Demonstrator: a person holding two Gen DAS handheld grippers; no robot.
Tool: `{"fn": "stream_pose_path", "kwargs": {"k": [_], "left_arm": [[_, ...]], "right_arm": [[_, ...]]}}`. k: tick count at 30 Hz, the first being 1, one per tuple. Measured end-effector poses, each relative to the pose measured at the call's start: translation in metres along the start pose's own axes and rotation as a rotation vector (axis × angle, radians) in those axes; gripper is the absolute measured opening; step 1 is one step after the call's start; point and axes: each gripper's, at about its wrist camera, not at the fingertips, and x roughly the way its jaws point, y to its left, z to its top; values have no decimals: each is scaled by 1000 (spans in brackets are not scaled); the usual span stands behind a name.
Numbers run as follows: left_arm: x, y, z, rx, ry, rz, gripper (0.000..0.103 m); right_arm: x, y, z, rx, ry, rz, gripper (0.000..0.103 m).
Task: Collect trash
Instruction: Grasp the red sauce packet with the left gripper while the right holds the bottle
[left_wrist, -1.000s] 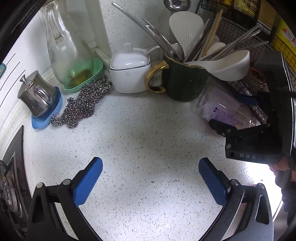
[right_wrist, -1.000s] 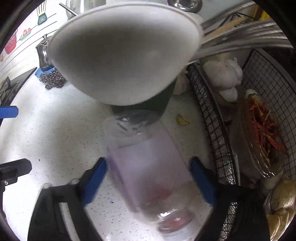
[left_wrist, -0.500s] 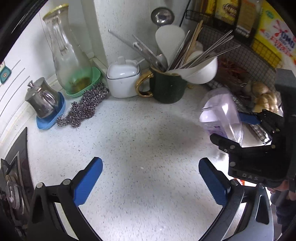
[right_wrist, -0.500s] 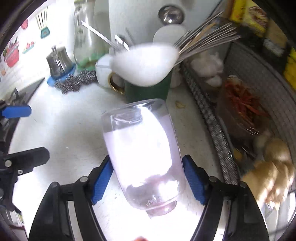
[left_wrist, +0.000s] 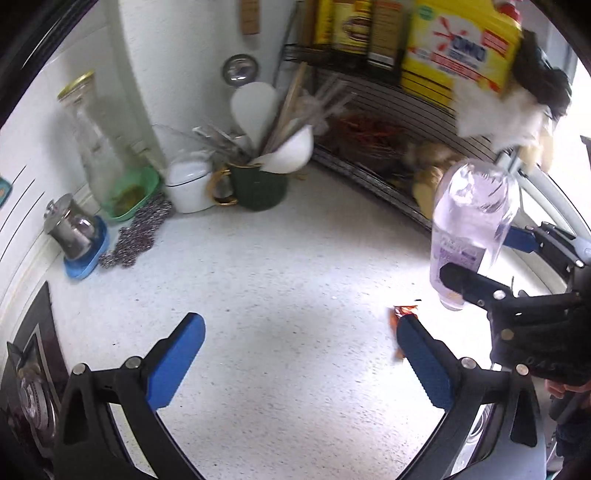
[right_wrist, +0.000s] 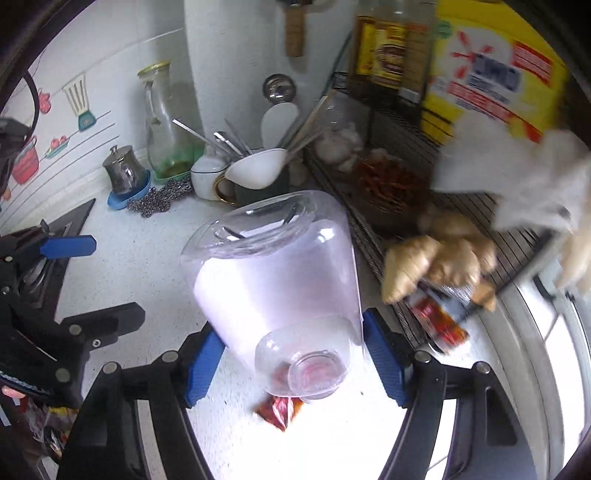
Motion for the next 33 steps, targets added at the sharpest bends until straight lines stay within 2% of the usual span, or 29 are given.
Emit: {"fn": "stream_pose_path", "kwargs": {"k": [8, 15, 25, 30, 33], "left_arm": [[28, -48, -5, 74, 55, -92, 103], [74, -85, -9, 124, 146, -147, 103], [133, -106, -16, 131, 253, -118, 103], [146, -114, -19, 135, 300, -106, 87], [148, -123, -21, 160, 293, -69, 77]], "right_arm": [[-25, -42, -37, 114, 45, -64, 71], [-16, -67, -55, 160, 107, -113, 71], [3, -76, -63, 174, 144, -99, 71], [7, -80, -64, 181, 143, -90, 71], [6, -83, -65, 184, 138, -83, 71]]}}
